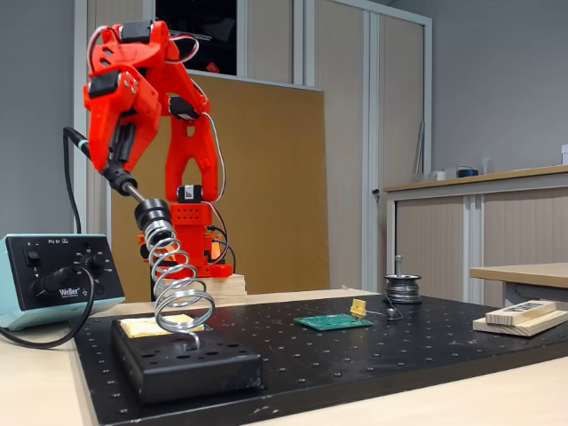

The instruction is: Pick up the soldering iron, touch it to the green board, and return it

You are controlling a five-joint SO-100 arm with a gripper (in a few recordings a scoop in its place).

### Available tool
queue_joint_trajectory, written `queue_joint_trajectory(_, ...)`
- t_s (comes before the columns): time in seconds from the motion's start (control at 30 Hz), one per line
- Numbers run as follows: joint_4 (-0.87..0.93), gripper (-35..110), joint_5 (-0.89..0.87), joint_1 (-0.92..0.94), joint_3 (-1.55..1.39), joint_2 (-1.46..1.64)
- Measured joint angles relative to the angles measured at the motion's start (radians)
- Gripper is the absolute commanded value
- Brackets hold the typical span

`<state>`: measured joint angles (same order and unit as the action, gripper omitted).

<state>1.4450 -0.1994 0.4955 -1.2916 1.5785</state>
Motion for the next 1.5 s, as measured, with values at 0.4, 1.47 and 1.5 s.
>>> queue_joint_trajectory(0.4,-0.002,0,-0.028,-0.067,0.183,-0.224)
queue_joint_trajectory(1.47,0.014,0,-0.206,-0.241,0.351,-0.428)
queue_joint_trajectory(1.5,0.012,0,-0.196,-0.241,0.354,-0.431)
